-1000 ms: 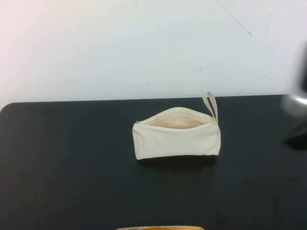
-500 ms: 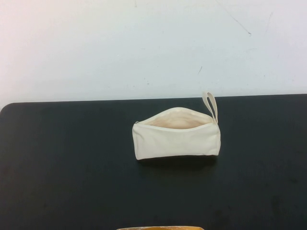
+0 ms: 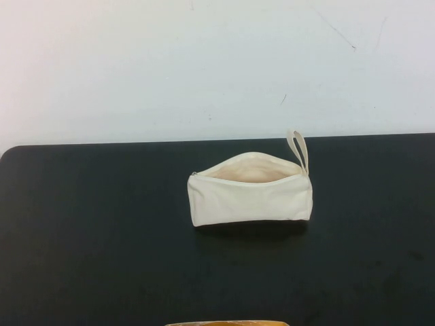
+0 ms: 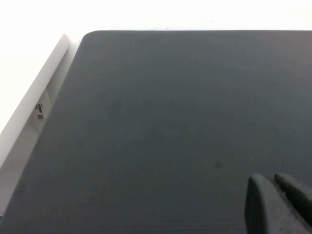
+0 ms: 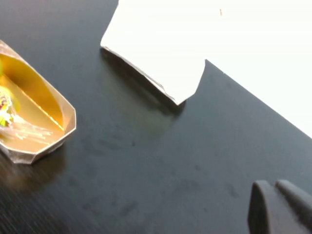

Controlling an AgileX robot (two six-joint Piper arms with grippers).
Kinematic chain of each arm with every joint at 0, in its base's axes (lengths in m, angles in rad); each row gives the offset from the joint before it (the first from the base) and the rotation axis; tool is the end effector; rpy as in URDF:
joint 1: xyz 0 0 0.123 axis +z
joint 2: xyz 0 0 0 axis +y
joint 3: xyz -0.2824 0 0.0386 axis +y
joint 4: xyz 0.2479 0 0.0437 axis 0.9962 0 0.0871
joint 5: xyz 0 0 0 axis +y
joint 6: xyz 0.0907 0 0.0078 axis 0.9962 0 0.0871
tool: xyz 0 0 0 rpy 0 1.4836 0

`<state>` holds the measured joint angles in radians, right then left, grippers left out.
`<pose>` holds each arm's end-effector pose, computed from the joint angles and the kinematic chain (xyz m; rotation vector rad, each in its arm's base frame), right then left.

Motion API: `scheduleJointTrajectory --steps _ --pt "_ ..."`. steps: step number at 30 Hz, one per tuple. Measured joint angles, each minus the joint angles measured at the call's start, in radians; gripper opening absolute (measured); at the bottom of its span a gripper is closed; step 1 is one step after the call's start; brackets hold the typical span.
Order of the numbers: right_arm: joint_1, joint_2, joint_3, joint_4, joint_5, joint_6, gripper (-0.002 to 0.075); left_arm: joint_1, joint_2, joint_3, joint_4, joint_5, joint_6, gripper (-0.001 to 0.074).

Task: Put eraser into pencil case

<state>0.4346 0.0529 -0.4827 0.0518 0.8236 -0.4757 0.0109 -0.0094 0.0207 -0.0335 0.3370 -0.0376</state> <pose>0.0111 0.0090 0.2920 -0.8187 1.6886 0.0316 0.0536 -0.0004 0.1762 -0.0656 1.8308 -0.0512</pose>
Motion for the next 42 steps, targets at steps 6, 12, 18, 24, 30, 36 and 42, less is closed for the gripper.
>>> scheduleJointTrajectory --steps 6,12,18,24,30,36,42 --pt "-0.088 -0.044 0.042 -0.01 -0.058 0.056 0.0001 0.0 0.0 0.0 0.0 0.0 0.0 -0.0001" --pt "-0.347 -0.068 0.2 0.094 -0.286 0.06 0.0001 0.0 0.0 0.0 0.0 0.0 0.0 -0.0001" --pt "-0.499 -0.068 0.388 0.373 -0.468 0.062 0.0001 0.0 0.0 0.0 0.0 0.0 0.0 -0.0001" --pt "-0.532 -0.068 0.508 0.456 -0.485 0.061 0.0001 0.0 0.0 0.0 0.0 0.0 0.0 -0.0003" --pt "-0.532 -0.068 0.51 0.396 -0.504 0.017 0.0001 0.0 0.0 0.0 0.0 0.0 0.0 -0.0003" --pt "-0.532 -0.068 0.51 0.346 -0.524 -0.001 0.0001 0.0 0.0 0.0 0.0 0.0 0.0 -0.0003" --pt "-0.532 -0.068 0.51 0.316 -0.522 -0.005 0.0001 0.0 0.0 0.0 0.0 0.0 0.0 -0.0003"
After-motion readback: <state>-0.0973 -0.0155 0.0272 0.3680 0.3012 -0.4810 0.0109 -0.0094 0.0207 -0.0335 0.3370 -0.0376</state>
